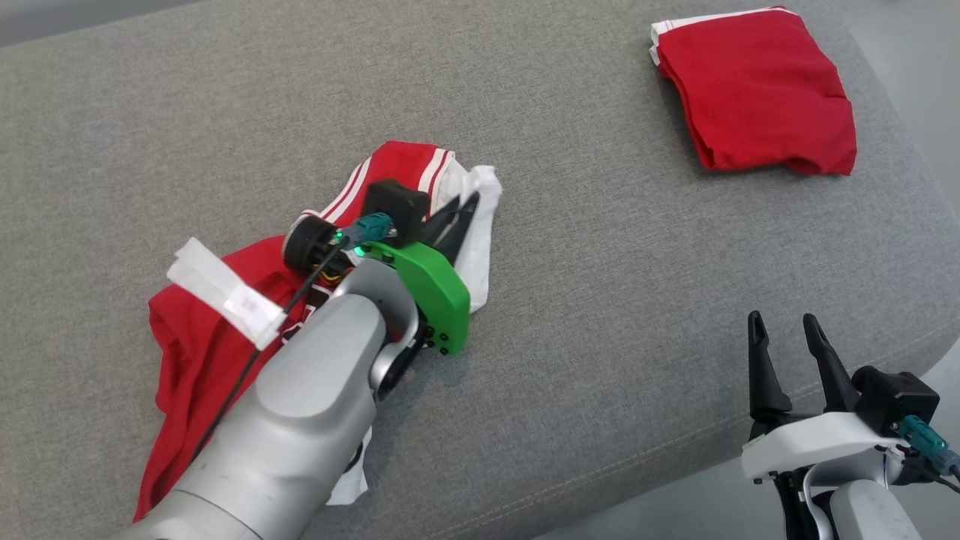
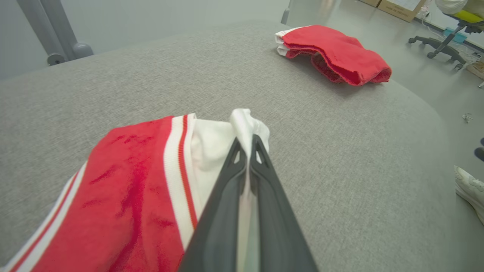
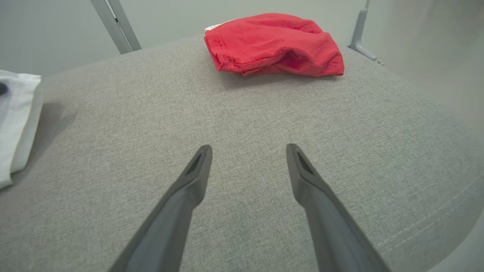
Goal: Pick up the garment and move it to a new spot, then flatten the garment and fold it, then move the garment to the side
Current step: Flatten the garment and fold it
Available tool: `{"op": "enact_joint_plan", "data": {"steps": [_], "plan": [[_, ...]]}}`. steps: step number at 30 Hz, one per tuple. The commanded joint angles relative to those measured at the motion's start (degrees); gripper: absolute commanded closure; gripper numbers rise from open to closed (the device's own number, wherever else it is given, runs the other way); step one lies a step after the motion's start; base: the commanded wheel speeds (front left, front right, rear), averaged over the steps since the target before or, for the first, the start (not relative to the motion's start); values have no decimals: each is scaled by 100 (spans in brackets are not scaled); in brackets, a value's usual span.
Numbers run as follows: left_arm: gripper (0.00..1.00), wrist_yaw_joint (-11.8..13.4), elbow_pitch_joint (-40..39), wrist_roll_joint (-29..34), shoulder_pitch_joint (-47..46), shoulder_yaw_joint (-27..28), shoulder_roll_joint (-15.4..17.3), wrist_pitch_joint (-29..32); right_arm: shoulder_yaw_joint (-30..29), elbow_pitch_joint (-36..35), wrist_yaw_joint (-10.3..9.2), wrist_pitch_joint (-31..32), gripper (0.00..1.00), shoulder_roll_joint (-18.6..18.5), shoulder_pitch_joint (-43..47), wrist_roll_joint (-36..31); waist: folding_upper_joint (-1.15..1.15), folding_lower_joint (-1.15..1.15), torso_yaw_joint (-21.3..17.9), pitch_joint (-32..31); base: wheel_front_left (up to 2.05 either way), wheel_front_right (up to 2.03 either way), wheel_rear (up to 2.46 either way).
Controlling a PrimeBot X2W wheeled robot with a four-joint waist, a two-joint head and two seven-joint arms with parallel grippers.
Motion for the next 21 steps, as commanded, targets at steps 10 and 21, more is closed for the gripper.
{"op": "enact_joint_plan", "data": {"steps": [10,21], "plan": [[0,-129,-988,-985,215,-1247,150,15,52,61,-9,-18,0,-9,34,-14,0,0,-103,-134,0,0,0],[0,133,-430,-1113,419,-914,662,-539,-93,47,-9,-18,0,-9,233,-60,0,0,44,-312,0,0,0]]}}
